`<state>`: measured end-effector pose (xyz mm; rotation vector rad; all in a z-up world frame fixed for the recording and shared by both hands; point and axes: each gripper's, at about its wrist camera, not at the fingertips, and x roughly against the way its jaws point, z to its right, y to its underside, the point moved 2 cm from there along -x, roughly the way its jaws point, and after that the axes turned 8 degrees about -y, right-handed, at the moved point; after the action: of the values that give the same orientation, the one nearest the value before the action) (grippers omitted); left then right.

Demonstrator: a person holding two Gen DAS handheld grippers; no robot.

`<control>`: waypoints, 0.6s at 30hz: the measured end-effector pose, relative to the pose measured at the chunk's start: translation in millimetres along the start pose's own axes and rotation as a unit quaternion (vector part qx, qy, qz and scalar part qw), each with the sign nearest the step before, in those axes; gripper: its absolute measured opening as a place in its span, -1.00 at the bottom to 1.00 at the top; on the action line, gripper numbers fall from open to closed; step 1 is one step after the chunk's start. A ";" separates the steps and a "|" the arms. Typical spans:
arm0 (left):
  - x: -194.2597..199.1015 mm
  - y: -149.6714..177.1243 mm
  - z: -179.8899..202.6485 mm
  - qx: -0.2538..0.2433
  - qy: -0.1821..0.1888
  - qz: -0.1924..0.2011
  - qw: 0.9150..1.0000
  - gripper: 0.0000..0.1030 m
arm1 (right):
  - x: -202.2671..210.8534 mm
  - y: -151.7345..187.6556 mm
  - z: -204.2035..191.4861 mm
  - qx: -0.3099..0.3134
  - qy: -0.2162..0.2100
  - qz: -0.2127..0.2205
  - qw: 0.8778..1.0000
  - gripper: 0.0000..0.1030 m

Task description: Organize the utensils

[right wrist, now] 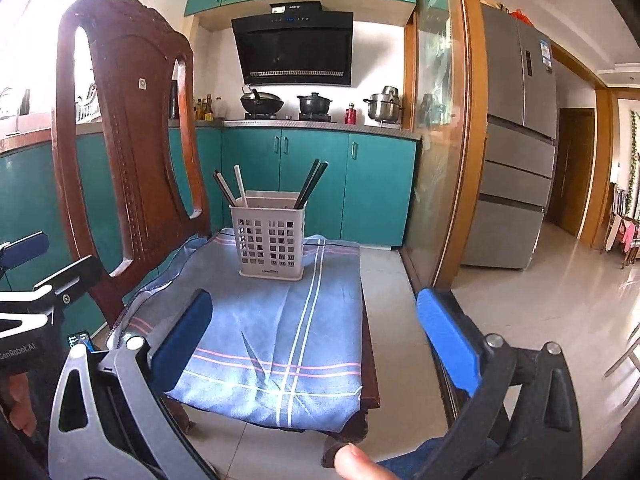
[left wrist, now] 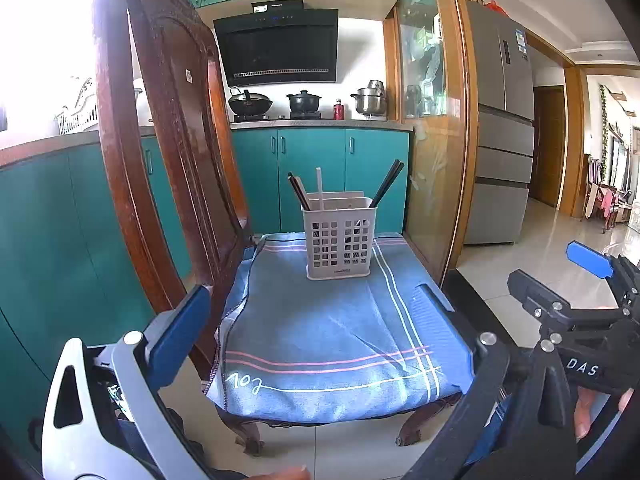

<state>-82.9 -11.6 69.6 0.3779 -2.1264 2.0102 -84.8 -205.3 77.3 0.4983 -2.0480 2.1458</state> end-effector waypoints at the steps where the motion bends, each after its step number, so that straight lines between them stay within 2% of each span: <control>1: 0.2 0.2 0.4 0.000 0.000 0.000 1.000 0.94 | -0.1 -0.1 0.0 -0.001 0.000 0.001 1.000 0.94; 18: -2.6 2.0 -2.6 0.010 0.011 -0.008 1.000 0.94 | 2.5 -0.1 -6.4 0.013 0.002 0.002 1.000 0.94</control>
<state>-81.2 -8.8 67.0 0.3727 -2.0863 2.0189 -88.1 -199.3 78.0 0.4945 -2.0230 2.1759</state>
